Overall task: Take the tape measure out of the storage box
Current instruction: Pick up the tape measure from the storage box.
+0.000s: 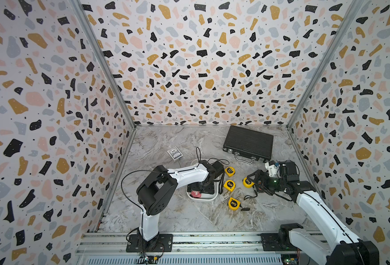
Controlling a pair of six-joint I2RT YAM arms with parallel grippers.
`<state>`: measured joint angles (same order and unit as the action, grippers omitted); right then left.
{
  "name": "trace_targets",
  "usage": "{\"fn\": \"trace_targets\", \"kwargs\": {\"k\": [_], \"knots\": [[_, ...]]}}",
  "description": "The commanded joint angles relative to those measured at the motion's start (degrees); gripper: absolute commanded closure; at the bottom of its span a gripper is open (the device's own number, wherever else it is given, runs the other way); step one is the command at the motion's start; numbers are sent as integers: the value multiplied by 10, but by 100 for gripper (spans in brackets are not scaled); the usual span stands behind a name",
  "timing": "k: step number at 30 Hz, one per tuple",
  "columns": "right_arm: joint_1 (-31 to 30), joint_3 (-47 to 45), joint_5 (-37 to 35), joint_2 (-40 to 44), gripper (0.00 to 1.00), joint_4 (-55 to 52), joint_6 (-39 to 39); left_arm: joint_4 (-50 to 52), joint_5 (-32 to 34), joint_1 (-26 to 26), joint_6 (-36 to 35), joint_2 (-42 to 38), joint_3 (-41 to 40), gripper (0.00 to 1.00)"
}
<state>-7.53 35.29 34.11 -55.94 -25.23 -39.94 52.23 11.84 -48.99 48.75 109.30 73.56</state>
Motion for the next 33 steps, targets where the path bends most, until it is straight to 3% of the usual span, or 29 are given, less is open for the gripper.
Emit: {"fn": "trace_targets", "kwargs": {"k": [1, 13, 22, 33], "knots": [[-4, 14, 5, 0, 5, 0, 12, 10, 14, -4, 9, 3, 9, 3], [-5, 20, 6, 0, 5, -7, 13, -19, -8, -3, 24, -7, 4, 15], [-8, 22, 3, 7, 4, -7, 5, 3, 3, -4, 31, -37, 8, 10], [-16, 29, -4, 8, 4, -16, 2, -9, -20, 6, 30, -29, -7, 15]]}}
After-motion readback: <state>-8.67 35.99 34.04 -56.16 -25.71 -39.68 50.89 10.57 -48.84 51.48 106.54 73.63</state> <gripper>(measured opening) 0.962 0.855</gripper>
